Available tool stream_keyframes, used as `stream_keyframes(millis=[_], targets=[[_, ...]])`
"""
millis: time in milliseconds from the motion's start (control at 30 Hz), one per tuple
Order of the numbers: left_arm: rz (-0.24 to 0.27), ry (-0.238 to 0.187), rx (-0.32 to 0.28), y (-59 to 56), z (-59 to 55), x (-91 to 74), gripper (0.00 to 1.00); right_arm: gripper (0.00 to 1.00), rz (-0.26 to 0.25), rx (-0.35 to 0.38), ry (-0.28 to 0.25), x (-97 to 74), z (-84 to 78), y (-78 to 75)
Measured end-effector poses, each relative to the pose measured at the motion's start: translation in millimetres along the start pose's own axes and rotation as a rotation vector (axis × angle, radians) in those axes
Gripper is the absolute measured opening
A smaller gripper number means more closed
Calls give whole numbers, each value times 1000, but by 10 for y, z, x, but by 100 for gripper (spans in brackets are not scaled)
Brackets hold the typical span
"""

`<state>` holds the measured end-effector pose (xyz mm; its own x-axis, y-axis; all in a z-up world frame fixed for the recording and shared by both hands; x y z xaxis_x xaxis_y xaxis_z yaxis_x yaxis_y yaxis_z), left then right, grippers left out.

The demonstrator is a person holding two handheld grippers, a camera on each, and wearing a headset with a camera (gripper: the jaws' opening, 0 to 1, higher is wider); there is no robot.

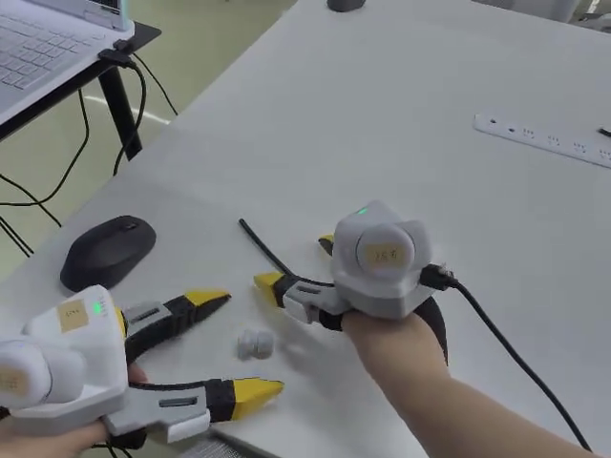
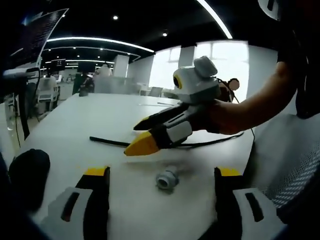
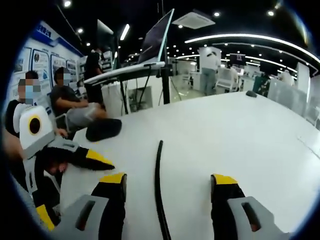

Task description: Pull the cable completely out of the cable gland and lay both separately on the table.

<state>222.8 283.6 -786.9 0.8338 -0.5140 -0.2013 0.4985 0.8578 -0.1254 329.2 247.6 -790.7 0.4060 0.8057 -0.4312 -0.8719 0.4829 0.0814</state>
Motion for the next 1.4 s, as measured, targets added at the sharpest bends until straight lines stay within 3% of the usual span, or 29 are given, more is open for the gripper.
stream_keyframes(millis=[33, 100, 233, 267, 367, 467, 533, 633, 700, 733, 800, 833, 867, 900, 933, 967, 1100, 1133, 1267, 1333, 1400], targets=[[5, 16, 35, 9, 8, -20, 95, 81, -15, 9, -20, -5, 38, -34], [-23, 25, -6, -62, 7, -6, 98, 90, -30, -13, -18, -19, 55, -72], [-25, 14, 0, -88, 93, 14, 100, 99, -36, -8, -4, -71, 58, -135], [-20, 28, -12, -65, 94, 9, 100, 99, -28, 23, -13, -101, 65, -143], [-20, 17, -9, -41, 135, -11, 100, 99, 6, 80, -6, -182, 49, -165], [-27, 39, 0, -29, 153, -20, 100, 99, -29, 47, 52, -367, 2, -271], [-45, 65, -23, -53, 156, -17, 100, 99, -30, 45, 36, -483, 26, -325], [-67, 51, -3, -106, 269, 28, 100, 98, -56, 52, 45, -808, 31, -540], [-65, 54, -9, -119, 317, 80, 100, 89, -77, 63, 51, -1050, 21, -689], [-62, 55, -10, -114, 329, 98, 100, 89, -97, 76, 45, -1143, 23, -757], [-48, 38, 14, -110, 388, 145, 100, 100, -147, 92, 35, -1373, 15, -924], [-56, 40, 8, -120, 405, 165, 100, 99, -148, 96, 56, -1468, -17, -967], [-71, 46, -4, -138, 410, 186, 100, 99, -172, 89, 47, -1553, -13, -1045], [-86, 79, 7, -157, 392, 215, 100, 99, -190, 89, 47, -1693, -25, -1120], [-107, 114, 62, -166, 376, 240, 100, 99, -192, 92, 53, -1786, -41, -1159], [-112, 120, 78, -170, 380, 249, 100, 99, -203, 96, 61, -1940, -69, -1217], [-124, 83, 56, -197, 556, 381, 100, 99, -241, 94, 112, -2417, -256, -1412], [-154, 66, 24, -236, 613, 429, 100, 99, -272, 98, 117, -2531, -306, -1468], [-163, 67, 16, -308, 721, 554, 100, 99, -380, 194, 67, -2986, -505, -1614], [-177, 59, 17, -358, 771, 585, 100, 99, -409, 208, 78, -3168, -627, -1654], [-201, 43, -29, -433, 831, 620, 100, 100, -433, 227, 74, -3300, -705, -1687]])
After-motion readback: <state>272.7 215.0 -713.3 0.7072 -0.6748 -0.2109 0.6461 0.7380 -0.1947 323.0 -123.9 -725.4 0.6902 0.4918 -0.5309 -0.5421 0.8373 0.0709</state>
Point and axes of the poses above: the centre of the closed fingertips' face, and the gripper's own axes: x roughly forward along the fingers, y roughly to its left, z roughly out of its top, the point moved 4 cm from there along -x, roughly backward along the fingers, and after that the axes turned 3 degrees about -y, right-handed, at the moved point
